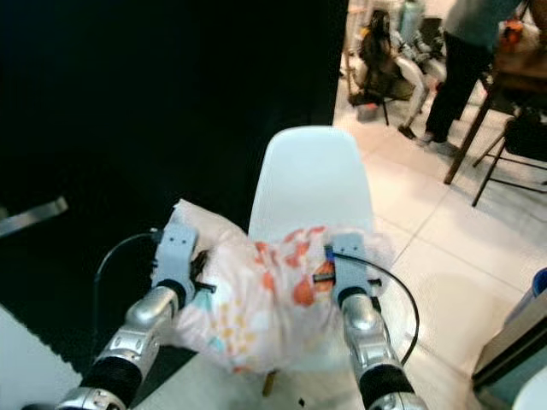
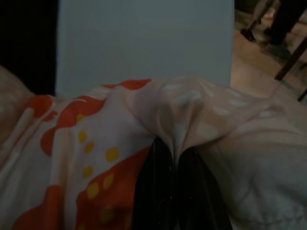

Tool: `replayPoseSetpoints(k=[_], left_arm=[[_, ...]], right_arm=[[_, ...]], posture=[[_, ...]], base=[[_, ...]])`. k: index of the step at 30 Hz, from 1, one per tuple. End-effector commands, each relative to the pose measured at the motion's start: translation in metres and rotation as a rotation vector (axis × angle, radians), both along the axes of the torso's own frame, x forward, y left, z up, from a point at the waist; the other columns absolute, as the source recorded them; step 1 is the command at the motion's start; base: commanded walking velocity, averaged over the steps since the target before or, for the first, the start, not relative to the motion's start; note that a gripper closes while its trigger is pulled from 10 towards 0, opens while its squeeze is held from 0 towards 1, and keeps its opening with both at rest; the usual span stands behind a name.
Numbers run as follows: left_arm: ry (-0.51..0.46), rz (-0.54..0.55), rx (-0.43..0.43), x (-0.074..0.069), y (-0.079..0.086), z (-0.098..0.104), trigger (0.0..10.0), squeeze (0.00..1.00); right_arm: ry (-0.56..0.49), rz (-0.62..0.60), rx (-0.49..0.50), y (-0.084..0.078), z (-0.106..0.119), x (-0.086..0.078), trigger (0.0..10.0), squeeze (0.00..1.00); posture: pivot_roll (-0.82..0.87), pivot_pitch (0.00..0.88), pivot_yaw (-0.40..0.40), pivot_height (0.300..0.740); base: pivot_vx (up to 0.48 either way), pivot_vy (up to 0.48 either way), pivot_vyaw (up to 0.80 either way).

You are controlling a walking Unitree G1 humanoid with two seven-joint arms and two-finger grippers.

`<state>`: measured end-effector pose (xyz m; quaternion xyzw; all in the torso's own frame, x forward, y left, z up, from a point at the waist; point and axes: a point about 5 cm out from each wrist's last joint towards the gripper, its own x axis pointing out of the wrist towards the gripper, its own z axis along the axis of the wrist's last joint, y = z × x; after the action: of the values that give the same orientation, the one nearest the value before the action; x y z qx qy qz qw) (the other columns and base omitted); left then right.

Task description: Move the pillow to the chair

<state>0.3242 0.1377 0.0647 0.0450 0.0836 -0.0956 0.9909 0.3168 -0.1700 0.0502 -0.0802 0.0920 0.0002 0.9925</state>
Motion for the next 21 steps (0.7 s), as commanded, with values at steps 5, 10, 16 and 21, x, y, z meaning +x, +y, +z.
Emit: replayPoseSetpoints(k=[5,10,16,21], left_arm=[[-0.049,-0.041,-0.006,0.0029,-0.0124,0.0084,10.0,0.00],[-0.048,-0.042,-0.019,0.0029,-0.0129,0.0086,10.0,0.00],[-0.054,-0.013,-0.025,0.0039,-0.0118,0.0095,10.0,0.00],[-0.054,-0.011,-0.019,0.0036,-0.0120,0.0090,10.0,0.00]], right_arm=[[-0.047,0.000,-0.005,-0.0018,0.0089,0.0035,10.0,0.00],[-0.059,-0.005,-0.004,-0.0024,0.0113,0.0043,10.0,0.00],[-0.071,-0.008,-0.008,-0.0050,0.0152,0.0070,10.0,0.00],[-0.071,-0.006,-0.010,-0.0052,0.0154,0.0068,10.0,0.00]], posture=[[-0.02,0.022,0.019,0.740],[-0.02,0.028,0.017,0.740],[-0.02,0.029,0.011,0.740],[-0.02,0.028,0.008,0.740]], base=[[0.351,0.000,0.00],[0.342,0.000,0.00],[0.000,0.000,0.00],[0.000,0.000,0.00]])
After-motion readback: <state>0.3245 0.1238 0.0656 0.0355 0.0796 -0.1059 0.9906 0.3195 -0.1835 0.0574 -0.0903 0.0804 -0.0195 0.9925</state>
